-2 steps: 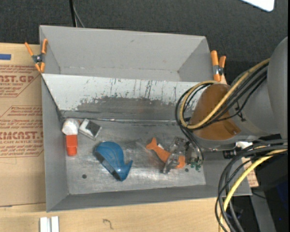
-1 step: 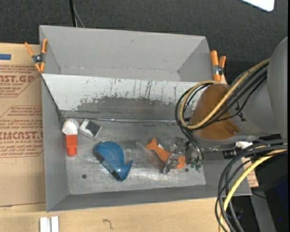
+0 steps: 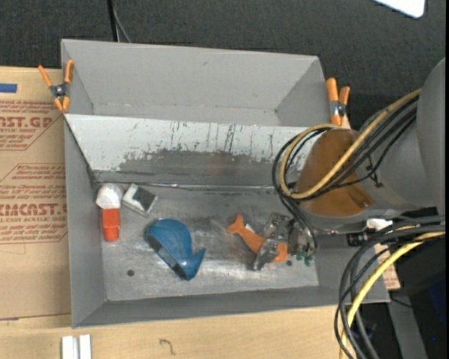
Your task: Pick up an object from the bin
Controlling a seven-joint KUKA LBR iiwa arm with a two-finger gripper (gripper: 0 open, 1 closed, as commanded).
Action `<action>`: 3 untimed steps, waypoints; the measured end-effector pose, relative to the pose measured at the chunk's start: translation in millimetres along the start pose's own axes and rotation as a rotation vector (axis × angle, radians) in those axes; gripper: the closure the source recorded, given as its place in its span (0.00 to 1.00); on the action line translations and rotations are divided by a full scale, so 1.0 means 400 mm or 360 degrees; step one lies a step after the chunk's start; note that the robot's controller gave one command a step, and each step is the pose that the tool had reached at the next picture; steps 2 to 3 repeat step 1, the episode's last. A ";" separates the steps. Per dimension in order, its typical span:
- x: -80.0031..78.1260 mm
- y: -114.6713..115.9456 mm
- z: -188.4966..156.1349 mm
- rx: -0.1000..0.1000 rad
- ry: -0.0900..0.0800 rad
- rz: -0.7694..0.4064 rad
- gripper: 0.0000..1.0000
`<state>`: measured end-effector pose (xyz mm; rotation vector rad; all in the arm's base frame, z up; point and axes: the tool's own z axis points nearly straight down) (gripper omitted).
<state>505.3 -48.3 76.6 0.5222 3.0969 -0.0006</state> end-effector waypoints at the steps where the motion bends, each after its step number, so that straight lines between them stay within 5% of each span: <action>1: 0.004 0.000 -0.049 0.0002 0.0014 0.0000 1.00; 3: 0.004 0.000 -0.049 0.0002 0.0014 0.0000 1.00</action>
Offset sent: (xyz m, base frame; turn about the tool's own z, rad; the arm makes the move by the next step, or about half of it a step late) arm 0.0001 -0.0001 0.0952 0.0000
